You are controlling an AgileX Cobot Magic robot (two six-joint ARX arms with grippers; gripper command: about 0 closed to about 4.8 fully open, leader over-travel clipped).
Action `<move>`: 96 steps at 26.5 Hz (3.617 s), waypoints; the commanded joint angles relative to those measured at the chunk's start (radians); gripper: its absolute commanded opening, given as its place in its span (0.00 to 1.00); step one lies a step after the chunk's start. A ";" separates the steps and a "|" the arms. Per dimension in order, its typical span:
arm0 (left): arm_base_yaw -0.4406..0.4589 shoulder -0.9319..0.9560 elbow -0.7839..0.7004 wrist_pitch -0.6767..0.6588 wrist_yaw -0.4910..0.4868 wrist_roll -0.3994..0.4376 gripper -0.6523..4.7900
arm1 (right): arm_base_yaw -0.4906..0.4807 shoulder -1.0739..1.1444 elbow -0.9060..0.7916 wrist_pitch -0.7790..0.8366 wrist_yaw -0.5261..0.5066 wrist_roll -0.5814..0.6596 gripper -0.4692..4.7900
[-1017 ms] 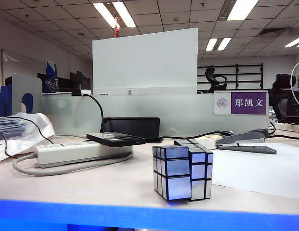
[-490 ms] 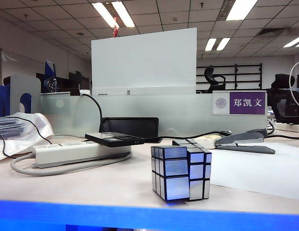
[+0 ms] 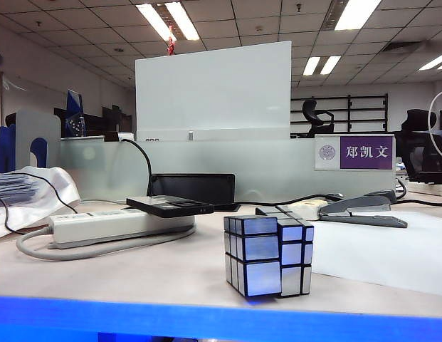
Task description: Press the button on the power strip.
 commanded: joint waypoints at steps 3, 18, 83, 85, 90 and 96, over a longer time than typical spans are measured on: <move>-0.001 0.291 0.190 -0.173 0.137 0.106 0.11 | 0.151 0.028 0.007 -0.053 0.073 -0.089 0.09; -0.181 0.827 0.800 -0.756 -0.087 0.293 0.11 | 0.269 0.041 0.006 -0.119 0.159 -0.135 0.09; -0.224 1.305 1.148 -0.995 -0.275 0.338 0.11 | 0.268 0.042 0.006 -0.082 0.098 -0.154 0.09; -0.224 1.305 1.148 -0.996 -0.291 0.338 0.11 | 0.268 0.042 0.006 -0.082 0.098 -0.154 0.09; -0.224 1.305 1.148 -1.001 -0.308 0.338 0.11 | 0.268 0.042 0.006 -0.082 0.098 -0.158 0.09; -0.224 1.305 1.148 -0.992 -0.307 0.338 0.11 | 0.268 0.042 0.006 -0.079 0.099 -0.159 0.09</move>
